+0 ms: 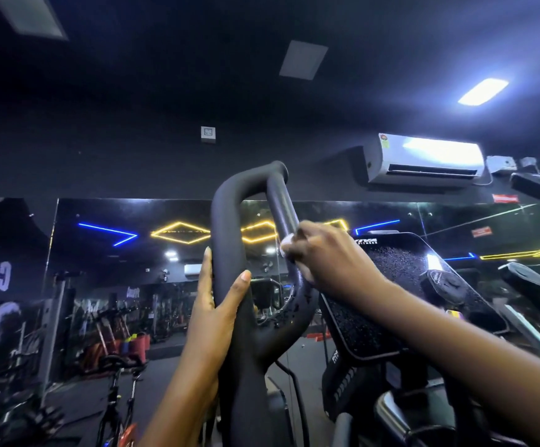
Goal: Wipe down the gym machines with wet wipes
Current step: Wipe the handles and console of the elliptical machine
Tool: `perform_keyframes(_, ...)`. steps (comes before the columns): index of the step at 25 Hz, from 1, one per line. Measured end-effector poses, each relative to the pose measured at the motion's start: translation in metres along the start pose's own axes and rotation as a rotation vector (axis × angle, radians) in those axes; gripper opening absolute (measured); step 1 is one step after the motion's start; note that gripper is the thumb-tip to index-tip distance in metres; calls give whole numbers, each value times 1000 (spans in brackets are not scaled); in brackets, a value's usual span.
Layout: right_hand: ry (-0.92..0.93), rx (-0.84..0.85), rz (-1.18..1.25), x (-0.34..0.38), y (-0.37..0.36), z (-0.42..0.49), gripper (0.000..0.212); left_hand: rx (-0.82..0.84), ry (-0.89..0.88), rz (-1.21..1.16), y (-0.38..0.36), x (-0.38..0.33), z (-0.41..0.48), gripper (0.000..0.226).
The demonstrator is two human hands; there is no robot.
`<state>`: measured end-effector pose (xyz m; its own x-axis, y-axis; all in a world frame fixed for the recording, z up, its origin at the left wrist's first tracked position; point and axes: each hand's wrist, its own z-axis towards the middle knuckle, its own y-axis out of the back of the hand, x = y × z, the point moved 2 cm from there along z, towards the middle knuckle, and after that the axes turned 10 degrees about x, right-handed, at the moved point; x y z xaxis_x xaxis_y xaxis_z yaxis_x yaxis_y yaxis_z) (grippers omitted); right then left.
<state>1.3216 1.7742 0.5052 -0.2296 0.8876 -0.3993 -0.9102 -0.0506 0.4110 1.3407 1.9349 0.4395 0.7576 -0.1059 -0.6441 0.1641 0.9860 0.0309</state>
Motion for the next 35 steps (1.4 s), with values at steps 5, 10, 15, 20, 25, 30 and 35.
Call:
perform_keyframes(5,-62,-40,196,42,-1,-73,35,-2,-13,78,-6,-4,-14,72)
perform_keyframes(10,-255,-111,429,17,12,-57,25,16,-17,63,-5,-3,-15,70)
perform_keyframes(15,-512,-160,476,13,-13,-44,29,20,-19,59,-6,-4,-16,71)
perform_keyframes(20,-501,-395,429,70,-18,-84,36,2,-31,28,-6,0,-14,71)
perform_keyframes(25,-481,-439,472,133,-17,-93,29,1,-31,46,-8,-3,-15,67)
perform_keyframes(30,-492,-330,489,77,8,-74,27,3,-19,54,-7,-2,-15,69)
perform_keyframes(35,-433,-1,255,58,17,-55,29,12,-4,76,-8,-3,-16,69)
